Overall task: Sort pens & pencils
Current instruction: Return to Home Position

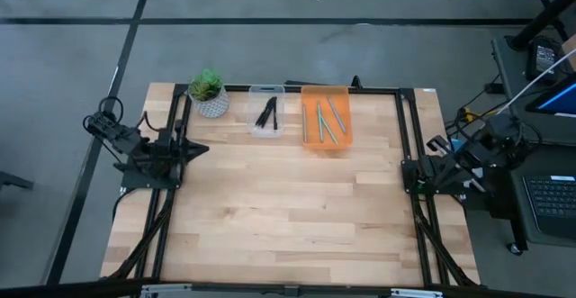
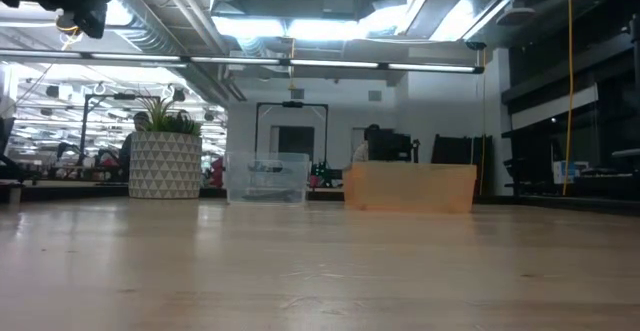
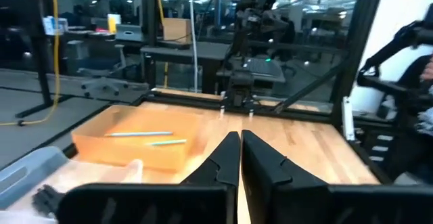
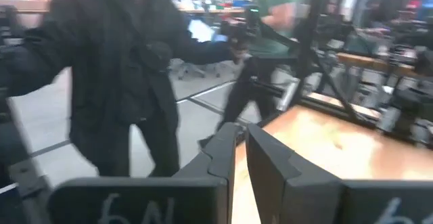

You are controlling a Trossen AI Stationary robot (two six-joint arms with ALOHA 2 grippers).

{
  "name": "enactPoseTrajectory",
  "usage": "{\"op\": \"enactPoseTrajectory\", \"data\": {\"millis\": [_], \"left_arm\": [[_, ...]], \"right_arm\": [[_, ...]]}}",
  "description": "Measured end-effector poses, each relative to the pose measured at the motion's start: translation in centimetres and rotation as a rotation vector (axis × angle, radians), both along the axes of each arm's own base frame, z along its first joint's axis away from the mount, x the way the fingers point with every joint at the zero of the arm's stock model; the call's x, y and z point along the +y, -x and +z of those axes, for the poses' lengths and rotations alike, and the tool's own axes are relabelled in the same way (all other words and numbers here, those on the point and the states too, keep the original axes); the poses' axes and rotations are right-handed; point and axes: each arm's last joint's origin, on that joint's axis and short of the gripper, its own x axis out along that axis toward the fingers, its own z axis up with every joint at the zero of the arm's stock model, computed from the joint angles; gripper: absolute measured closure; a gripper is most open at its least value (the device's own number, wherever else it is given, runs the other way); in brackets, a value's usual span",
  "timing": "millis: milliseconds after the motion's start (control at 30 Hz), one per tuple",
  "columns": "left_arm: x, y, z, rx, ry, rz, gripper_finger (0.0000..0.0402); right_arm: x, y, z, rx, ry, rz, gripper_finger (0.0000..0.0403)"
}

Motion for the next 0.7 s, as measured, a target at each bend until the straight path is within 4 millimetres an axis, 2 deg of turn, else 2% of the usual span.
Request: {"op": "enactPoseTrajectory", "data": {"millis": [200, 467, 600, 700], "left_arm": [[0.3, 0.0, -0.9, 0.074, -0.021, 0.105, 0.0399], [0.5, 0.1, -1.0, 0.085, -0.024, 0.186, 0.0387], [0.5, 0.1, -1.0, 0.081, -0.018, 0.195, 0.0388], [0.5, 0.1, -1.0, 0.077, -0.012, 0.182, 0.0394]], "right_arm": [[-0.3, -0.1, -0.1, 0.026, -0.004, -0.114, 0.0363], [-0.8, -0.3, -0.2, 0.039, 0.0, -0.32, 0.0363], [-0.7, -0.8, 0.5, -0.128, 0.064, -0.304, 0.0363], [-0.4, -2.2, -0.5, -0.142, 0.089, -0.304, 0.0363]]}}
